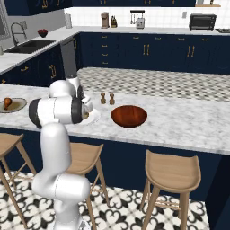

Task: Pick the chicken drumstick and onion from their plates and place them in the bowl. Then put the bowl in the fridge.

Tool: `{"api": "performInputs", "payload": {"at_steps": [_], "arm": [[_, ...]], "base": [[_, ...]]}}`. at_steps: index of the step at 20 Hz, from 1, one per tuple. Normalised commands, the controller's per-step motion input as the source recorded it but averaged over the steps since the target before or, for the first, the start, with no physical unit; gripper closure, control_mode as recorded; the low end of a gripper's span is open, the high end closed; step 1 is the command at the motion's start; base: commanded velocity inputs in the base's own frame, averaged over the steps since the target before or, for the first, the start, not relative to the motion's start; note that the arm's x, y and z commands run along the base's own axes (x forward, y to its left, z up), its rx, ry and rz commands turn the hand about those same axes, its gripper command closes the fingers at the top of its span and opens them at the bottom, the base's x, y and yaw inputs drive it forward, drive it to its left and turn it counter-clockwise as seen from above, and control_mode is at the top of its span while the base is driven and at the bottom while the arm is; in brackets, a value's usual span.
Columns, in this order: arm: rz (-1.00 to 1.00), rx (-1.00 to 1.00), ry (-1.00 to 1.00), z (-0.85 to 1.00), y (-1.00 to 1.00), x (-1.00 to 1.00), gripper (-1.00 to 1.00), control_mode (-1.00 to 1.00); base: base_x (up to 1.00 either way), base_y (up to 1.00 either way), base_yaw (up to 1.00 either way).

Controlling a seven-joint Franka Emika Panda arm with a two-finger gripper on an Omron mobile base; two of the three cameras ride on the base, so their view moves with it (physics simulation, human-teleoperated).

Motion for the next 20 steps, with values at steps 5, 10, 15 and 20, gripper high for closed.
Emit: {"api": "performInputs", "payload": {"at_steps": [5,10,15,20], "arm": [[0.00,0.00,0.06,-0.30,0.05,0.26,-1.00,-1.00],[0.00,0.00,0.02,-0.34,0.01,0.21,-1.00,-1.00],[0.00,0.00,0.00,-0.19,0.00,0.38,-1.00,-1.00],[0.00,0.00,0.00,-0.05,0.00,0.38,-1.00,-1.00]], "base": [[0.00,0.00,0.00],[0.00,0.00,0.00],[0.00,0.00,0.00],[0.00,0.00,0.00]]}}
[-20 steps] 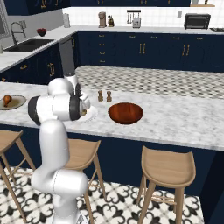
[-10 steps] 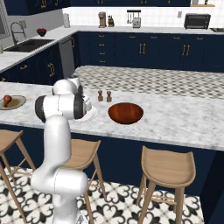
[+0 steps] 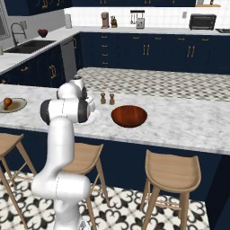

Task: Pick the chicken drumstick and onion from their plates and place them in the bowl. Then put the bowl in the fridge.

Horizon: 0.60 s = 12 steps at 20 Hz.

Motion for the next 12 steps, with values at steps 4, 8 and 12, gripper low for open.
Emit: {"api": "performInputs", "payload": {"at_steps": [4,8,12], "arm": [[0.00,-0.01,0.01,-0.37,0.00,0.10,-1.00,-1.00],[0.00,-0.01,0.08,-0.75,0.00,0.00,1.00,-1.00],[0.00,0.00,0.04,-0.57,0.00,0.00,1.00,-1.00]], "base": [[0.00,0.00,0.00],[0.00,0.00,0.00],[0.00,0.00,0.00]]}}
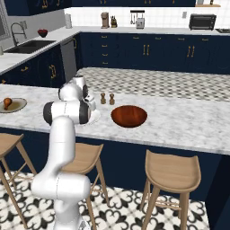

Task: Pick the chicken drumstick and onion from their plates and place them in the bowl. Then put the bowl in the fridge.

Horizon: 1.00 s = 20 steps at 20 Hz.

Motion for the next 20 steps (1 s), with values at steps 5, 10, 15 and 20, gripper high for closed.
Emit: {"api": "performInputs", "payload": {"at_steps": [5,10,15,20], "arm": [[0.00,0.01,-0.02,0.08,-0.18,-0.41,1.00,-1.00],[0.00,0.00,-0.23,0.83,-0.63,-0.95,1.00,-1.00],[-0.02,0.00,-0.22,0.45,-0.95,-0.88,1.00,-1.00],[-0.03,0.00,-0.21,0.13,-1.00,-0.59,1.00,-1.00]], "base": [[0.00,0.00,0.00],[0.00,0.00,0.00],[0.00,0.00,0.00],[0.00,0.00,0.00]]}}
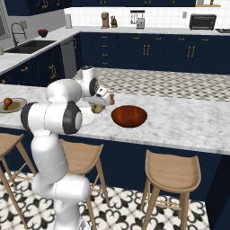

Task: Pick the chicken drumstick and onion from their plates and place them in the bowl. Then put the bowl in the fridge.

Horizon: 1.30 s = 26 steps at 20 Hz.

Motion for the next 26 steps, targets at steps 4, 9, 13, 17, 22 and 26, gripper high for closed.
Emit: {"api": "performInputs", "payload": {"at_steps": [4,9,13,17,22,26], "arm": [[-0.02,0.00,-0.03,0.13,-1.00,0.07,1.00,-1.00],[0.00,0.00,0.00,0.00,-0.80,0.61,1.00,-1.00],[0.00,0.00,0.03,-0.04,-0.37,0.98,1.00,-1.00],[0.00,-0.04,0.09,-0.43,0.01,0.53,1.00,-1.00],[0.00,-0.06,0.05,-0.61,0.04,0.04,1.00,-1.00],[0.00,-0.02,0.03,-0.36,0.00,0.27,1.00,-1.00]], "base": [[0.00,0.00,0.00],[0.00,0.00,0.00],[0.00,0.00,0.00],[0.00,0.00,0.00],[0.00,0.00,0.00],[0.00,0.00,0.00]]}}
